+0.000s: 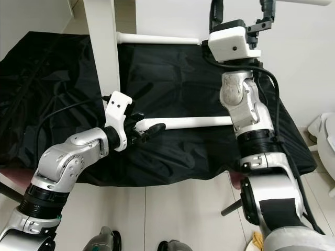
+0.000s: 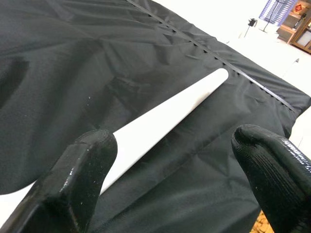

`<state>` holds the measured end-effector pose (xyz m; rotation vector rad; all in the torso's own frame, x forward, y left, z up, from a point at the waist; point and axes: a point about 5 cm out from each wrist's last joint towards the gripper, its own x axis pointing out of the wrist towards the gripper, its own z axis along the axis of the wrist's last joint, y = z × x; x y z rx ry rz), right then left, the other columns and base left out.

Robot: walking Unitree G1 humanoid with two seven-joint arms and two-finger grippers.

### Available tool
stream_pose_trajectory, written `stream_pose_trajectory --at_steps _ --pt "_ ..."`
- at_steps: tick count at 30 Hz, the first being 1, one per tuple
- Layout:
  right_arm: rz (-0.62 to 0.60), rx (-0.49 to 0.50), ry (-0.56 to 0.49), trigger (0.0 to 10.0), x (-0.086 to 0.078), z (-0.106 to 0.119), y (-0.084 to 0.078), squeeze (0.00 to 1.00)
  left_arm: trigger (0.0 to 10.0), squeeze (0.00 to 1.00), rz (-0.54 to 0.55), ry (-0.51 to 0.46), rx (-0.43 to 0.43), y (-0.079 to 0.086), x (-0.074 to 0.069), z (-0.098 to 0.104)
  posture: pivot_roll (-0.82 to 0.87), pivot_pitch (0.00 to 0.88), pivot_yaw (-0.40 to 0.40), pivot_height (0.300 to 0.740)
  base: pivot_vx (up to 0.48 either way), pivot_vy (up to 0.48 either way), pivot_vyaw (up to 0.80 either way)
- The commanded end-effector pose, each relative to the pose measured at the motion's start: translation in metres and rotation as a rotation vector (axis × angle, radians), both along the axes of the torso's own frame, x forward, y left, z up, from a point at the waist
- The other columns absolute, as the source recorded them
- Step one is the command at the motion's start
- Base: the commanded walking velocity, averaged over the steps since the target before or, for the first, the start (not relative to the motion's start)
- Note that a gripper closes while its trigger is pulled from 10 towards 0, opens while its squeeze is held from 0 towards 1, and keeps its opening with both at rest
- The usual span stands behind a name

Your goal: Building children table

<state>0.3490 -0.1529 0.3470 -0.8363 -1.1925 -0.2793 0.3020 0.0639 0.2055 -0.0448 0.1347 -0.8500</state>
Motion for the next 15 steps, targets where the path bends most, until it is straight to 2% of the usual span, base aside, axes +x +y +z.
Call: stream_pose_trajectory --at_steps 1,6,8,12,15 --pt "0.003 -0.065 -0.027 10.0 -0.002 0.009 0.003 0.00 10.0 0.00 -0.053 -0.001 -0.011 -0.004 -0.001 0.001 0.03 0.100 -0.020 0.740 0.000 0.000 0.00" --pt "-0.010 -0.147 -0.027 10.0 -0.002 0.014 0.005 0.00 10.0 0.00 -0.056 -0.004 -0.015 -0.005 0.000 0.002 0.02 0.099 -0.020 0.740 0.000 0.000 0.00" --pt "-0.042 -0.224 -0.034 10.0 -0.001 0.021 0.005 0.00 10.0 0.00 -0.058 -0.007 -0.019 -0.006 0.000 0.003 0.02 0.102 -0.018 0.740 0.000 0.000 0.00" --pt "-0.097 -0.301 -0.056 10.0 -0.001 0.030 0.003 0.00 10.0 0.00 -0.056 -0.011 -0.022 -0.007 0.002 0.005 0.01 0.107 -0.018 0.740 0.000 0.000 0.00" --pt "-0.115 -0.325 -0.069 10.0 -0.001 0.034 0.003 0.00 10.0 0.00 -0.055 -0.012 -0.023 -0.007 0.002 0.005 0.01 0.108 -0.018 0.740 0.000 0.000 0.00"
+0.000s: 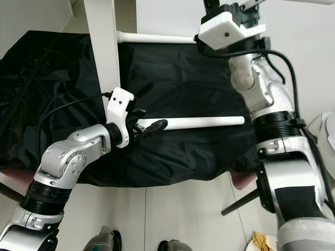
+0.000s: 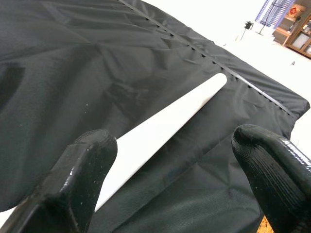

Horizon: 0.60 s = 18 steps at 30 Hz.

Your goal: Building children table

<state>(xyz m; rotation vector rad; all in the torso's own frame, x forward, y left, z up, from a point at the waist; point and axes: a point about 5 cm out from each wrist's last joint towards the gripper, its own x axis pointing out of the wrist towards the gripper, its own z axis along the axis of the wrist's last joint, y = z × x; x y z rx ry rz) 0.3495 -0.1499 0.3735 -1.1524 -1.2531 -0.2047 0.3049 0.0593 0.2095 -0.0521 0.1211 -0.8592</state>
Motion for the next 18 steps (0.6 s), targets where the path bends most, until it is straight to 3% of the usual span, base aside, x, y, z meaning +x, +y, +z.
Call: stream_pose_trajectory --at_steps 1,6,7,8,9,10,11,18 --pt "-0.035 -0.047 -0.039 10.0 -0.001 0.012 -0.001 0.00 10.0 0.00 -0.046 -0.005 -0.012 -0.003 0.000 0.002 0.01 0.108 -0.018 0.740 0.000 0.000 0.00" --pt "-0.072 -0.067 -0.046 10.0 0.000 0.018 -0.003 0.00 10.0 0.00 -0.044 -0.007 -0.015 -0.003 0.001 0.002 0.01 0.108 -0.018 0.740 0.000 0.000 0.00" --pt "-0.083 -0.074 -0.035 3.5 0.002 0.020 -0.005 0.00 10.0 0.00 -0.043 -0.007 -0.016 -0.003 0.000 0.002 0.01 0.109 -0.018 0.740 0.000 0.000 0.00" --pt "-0.089 -0.079 -0.026 3.5 0.002 0.020 -0.006 0.00 10.0 0.00 -0.042 -0.006 -0.017 -0.004 0.000 0.002 0.01 0.109 -0.018 0.740 0.000 0.000 0.00" --pt "-0.093 -0.081 -0.007 1.5 0.003 0.020 -0.007 0.00 10.0 0.00 -0.040 -0.005 -0.017 -0.004 0.000 0.002 0.00 0.110 -0.017 0.740 0.000 0.000 0.00" --pt "-0.093 -0.081 -0.007 1.5 0.003 0.020 -0.007 0.00 10.0 0.00 -0.040 -0.005 -0.017 -0.004 0.000 0.002 0.00 0.110 -0.017 0.740 0.000 0.000 0.00" --pt "-0.097 -0.082 0.005 0.0 0.004 0.020 -0.009 0.00 10.0 0.00 -0.039 -0.005 -0.018 -0.005 0.000 0.001 0.00 0.111 -0.017 0.740 0.000 0.000 0.00" --pt "-0.098 -0.066 0.062 0.0 0.008 0.018 -0.014 0.00 10.0 0.00 -0.033 0.033 -0.052 -0.014 -0.003 -0.005 0.00 0.116 -0.016 0.740 0.000 0.000 0.00"
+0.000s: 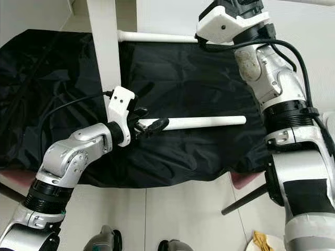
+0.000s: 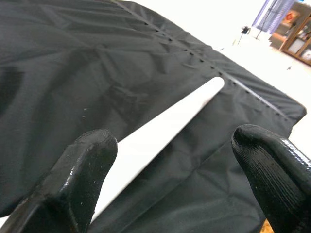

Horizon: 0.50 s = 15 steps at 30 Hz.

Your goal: Building children table

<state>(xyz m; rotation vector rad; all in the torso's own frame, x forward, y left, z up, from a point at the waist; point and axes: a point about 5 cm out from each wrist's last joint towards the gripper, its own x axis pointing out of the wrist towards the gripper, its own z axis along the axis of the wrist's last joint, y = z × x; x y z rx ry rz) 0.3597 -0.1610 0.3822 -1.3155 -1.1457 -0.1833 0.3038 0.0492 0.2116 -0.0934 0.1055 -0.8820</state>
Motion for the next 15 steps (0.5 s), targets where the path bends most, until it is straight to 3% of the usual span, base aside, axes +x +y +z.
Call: stream_pose_trajectory --at_steps 1,6,15 --pt "0.018 0.041 -0.011 0.0 -0.002 0.010 -0.003 0.00 10.0 0.00 -0.014 0.030 -0.008 -0.004 -0.002 -0.007 0.00 0.116 -0.016 0.740 0.000 0.000 0.00" --pt "0.023 0.040 -0.005 0.0 -0.003 0.011 -0.002 0.00 10.0 0.00 0.124 0.092 -0.048 -0.013 0.009 -0.015 0.00 0.119 -0.020 0.740 0.000 0.000 0.00" --pt "0.075 0.061 0.023 0.0 -0.003 0.010 0.005 0.00 10.0 0.00 0.360 0.142 -0.042 -0.024 0.032 -0.015 0.00 0.125 -0.021 0.740 0.000 0.000 0.00"
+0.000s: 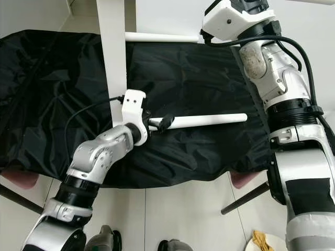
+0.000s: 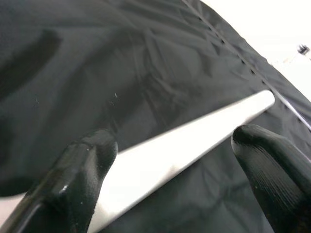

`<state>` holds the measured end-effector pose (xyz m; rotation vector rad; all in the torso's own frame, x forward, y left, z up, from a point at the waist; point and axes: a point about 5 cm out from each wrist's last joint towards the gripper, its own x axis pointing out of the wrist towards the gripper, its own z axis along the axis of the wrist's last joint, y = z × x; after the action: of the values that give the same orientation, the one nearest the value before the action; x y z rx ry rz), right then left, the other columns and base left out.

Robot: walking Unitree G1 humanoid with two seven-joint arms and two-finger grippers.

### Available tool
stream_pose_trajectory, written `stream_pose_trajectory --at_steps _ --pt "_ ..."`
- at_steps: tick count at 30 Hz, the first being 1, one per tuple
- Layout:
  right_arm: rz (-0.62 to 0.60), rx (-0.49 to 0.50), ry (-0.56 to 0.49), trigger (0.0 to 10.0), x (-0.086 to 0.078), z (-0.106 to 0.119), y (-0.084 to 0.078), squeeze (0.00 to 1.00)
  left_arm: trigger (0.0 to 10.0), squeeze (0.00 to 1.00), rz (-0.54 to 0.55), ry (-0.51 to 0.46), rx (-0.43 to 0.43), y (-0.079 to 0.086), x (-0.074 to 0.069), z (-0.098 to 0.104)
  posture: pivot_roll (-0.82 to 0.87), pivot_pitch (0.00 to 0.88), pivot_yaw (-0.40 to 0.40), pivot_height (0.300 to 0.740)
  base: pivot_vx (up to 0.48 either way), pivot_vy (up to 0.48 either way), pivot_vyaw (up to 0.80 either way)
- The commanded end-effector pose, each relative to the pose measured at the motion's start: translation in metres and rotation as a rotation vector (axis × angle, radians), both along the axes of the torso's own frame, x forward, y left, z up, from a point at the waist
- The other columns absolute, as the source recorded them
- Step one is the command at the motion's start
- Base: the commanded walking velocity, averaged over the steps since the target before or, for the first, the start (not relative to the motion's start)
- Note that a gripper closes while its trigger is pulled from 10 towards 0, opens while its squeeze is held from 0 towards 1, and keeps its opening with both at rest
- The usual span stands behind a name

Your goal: Building children table

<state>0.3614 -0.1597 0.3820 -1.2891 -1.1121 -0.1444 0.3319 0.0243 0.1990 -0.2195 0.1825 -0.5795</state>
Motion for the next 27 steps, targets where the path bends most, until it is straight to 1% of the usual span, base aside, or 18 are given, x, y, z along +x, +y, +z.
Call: stream_pose_trajectory --at_steps 1,2,4,5,7,13,14,15,16,17,18,20,21,22,23,25,26,27 --pt "0.075 0.056 -0.022 0.0 -0.006 0.012 0.006 0.00 10.0 0.00 0.139 0.023 0.026 0.000 0.010 -0.002 -0.01 0.125 -0.019 0.740 0.000 0.000 0.00" --pt "0.088 0.060 -0.020 0.0 -0.007 0.013 0.008 0.00 10.0 0.00 0.191 0.028 0.029 0.000 0.014 -0.001 -0.01 0.125 -0.018 0.740 0.000 0.000 0.00" --pt "0.088 0.060 -0.020 0.0 -0.007 0.013 0.008 0.00 10.0 0.00 0.191 0.028 0.029 0.000 0.014 -0.001 -0.01 0.125 -0.018 0.740 0.000 0.000 0.00" --pt "0.108 0.072 -0.011 0.0 -0.009 0.014 0.009 0.00 10.0 0.00 0.282 0.030 0.037 0.002 0.018 0.001 -0.01 0.126 -0.017 0.740 0.000 0.000 0.00" --pt "0.148 0.092 0.003 0.0 -0.012 0.016 0.011 0.00 10.0 0.00 0.391 0.025 0.044 0.007 0.023 0.006 -0.01 0.125 -0.015 0.740 0.000 0.000 0.00" --pt "0.175 0.111 0.012 0.0 -0.015 0.018 0.011 0.00 10.0 0.00 0.458 0.032 0.047 0.013 0.025 0.006 -0.01 0.124 -0.013 0.740 0.000 0.000 0.00" --pt "0.200 0.139 0.029 0.0 -0.017 0.019 0.010 0.00 10.0 0.00 0.511 0.061 0.075 0.016 0.026 0.001 -0.01 0.125 -0.012 0.740 0.000 0.000 0.00" --pt "0.200 0.139 0.029 0.0 -0.017 0.019 0.010 0.00 10.0 0.00 0.511 0.061 0.075 0.016 0.026 0.001 -0.01 0.125 -0.012 0.740 0.000 0.000 0.00" --pt "0.238 0.194 0.051 0.0 -0.019 0.024 0.006 0.00 10.0 0.00 0.582 0.082 0.121 0.022 0.026 -0.005 -0.01 0.125 -0.012 0.740 0.000 0.000 0.00" --pt "0.238 0.194 0.051 0.0 -0.019 0.024 0.006 0.00 10.0 0.00 0.582 0.082 0.121 0.022 0.026 -0.005 -0.01 0.125 -0.012 0.740 0.000 0.000 0.00" --pt "0.270 0.237 0.070 0.0 -0.020 0.027 0.004 0.00 10.0 0.00 0.641 0.096 0.169 0.028 0.027 -0.009 -0.02 0.128 -0.010 0.740 0.000 0.000 0.00" --pt "0.270 0.237 0.070 0.0 -0.020 0.027 0.004 0.00 10.0 0.00 0.641 0.096 0.169 0.028 0.027 -0.009 -0.02 0.128 -0.010 0.740 0.000 0.000 0.00" --pt "0.302 0.280 0.094 0.0 -0.021 0.031 0.001 0.00 10.0 0.00 0.705 0.105 0.212 0.034 0.028 -0.012 -0.02 0.129 -0.008 0.740 0.000 0.000 0.00" --pt "0.332 0.331 0.114 0.0 -0.023 0.036 -0.002 0.00 10.0 0.00 0.773 0.088 0.280 0.044 0.032 -0.007 -0.02 0.129 -0.005 0.740 0.000 0.000 0.00" --pt "0.332 0.331 0.114 0.0 -0.023 0.036 -0.002 0.00 10.0 0.00 0.773 0.088 0.280 0.044 0.032 -0.007 -0.02 0.129 -0.005 0.740 0.000 0.000 0.00" --pt "0.388 0.426 0.152 0.0 -0.023 0.045 -0.009 0.00 10.0 0.00 0.884 0.036 0.377 0.064 0.039 0.010 -0.02 0.129 -0.004 0.740 0.000 0.000 0.00" --pt "0.388 0.426 0.152 0.0 -0.023 0.045 -0.009 0.00 10.0 0.00 0.884 0.036 0.377 0.064 0.039 0.010 -0.02 0.129 -0.004 0.740 0.000 0.000 0.00" --pt "0.408 0.461 0.170 0.0 -0.023 0.048 -0.012 0.00 10.0 0.00 0.937 -0.004 0.425 0.075 0.042 0.022 -0.02 0.128 -0.004 0.740 0.000 0.000 0.00"
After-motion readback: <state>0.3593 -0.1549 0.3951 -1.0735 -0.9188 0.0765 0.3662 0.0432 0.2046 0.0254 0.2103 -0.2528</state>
